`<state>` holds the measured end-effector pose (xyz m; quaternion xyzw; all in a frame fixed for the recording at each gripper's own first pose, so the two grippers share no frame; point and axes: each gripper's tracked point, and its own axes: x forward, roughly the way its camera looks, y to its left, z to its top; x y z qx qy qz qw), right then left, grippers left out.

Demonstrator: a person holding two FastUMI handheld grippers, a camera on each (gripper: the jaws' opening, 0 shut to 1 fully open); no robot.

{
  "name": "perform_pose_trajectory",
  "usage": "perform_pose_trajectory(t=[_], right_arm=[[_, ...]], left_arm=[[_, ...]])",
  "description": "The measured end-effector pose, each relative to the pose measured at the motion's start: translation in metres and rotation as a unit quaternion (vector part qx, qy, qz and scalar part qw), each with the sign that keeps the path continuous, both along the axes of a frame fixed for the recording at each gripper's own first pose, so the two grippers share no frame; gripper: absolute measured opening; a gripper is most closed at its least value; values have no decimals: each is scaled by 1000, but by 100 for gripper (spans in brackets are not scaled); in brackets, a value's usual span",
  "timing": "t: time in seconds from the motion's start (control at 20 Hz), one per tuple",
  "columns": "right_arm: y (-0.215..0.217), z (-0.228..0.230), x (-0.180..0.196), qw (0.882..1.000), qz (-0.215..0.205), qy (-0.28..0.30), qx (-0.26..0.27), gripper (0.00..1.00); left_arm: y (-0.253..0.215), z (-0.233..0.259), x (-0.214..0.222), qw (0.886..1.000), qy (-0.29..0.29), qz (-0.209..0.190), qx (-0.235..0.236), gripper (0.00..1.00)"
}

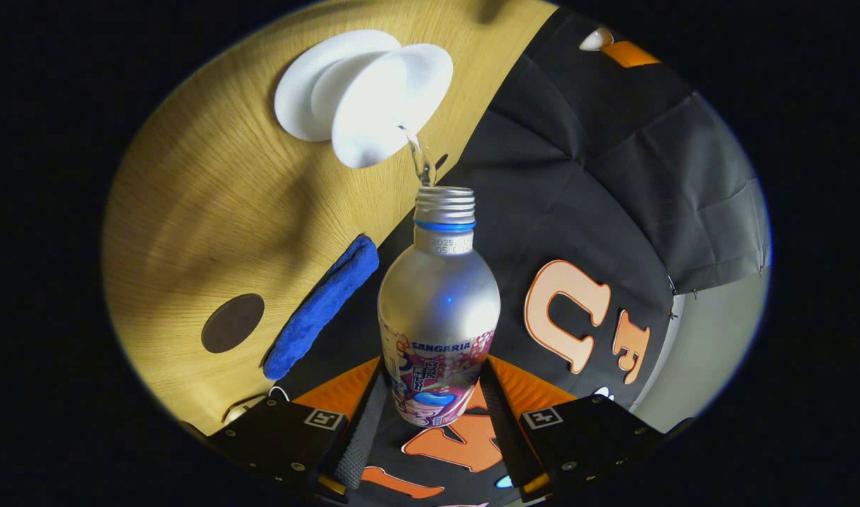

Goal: Open the teacup lid with one hand, grasp the water bottle and pour water into the teacup with the other hand; after pouring, place the water bottle on the coaster and then close the teacup lid.

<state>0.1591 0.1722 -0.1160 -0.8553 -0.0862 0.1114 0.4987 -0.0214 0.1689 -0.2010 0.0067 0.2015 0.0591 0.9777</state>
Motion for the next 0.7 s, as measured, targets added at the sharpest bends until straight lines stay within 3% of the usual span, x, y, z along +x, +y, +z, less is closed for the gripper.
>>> perform_pose_trajectory(t=[0.4,0.55,0.7], right_arm=[[4,2,-5,999,22,-28,-21,77],[3,-5,-7,1000,16,-10,2,74],[0,-11,-9,1000,13,1,25,77]], left_arm=[[-1,3,-2,1000,0,0,7,32],[-1,6,-2,1000,-5,0,10,32],[-2,9,-3,1000,-10,1,8,32]])
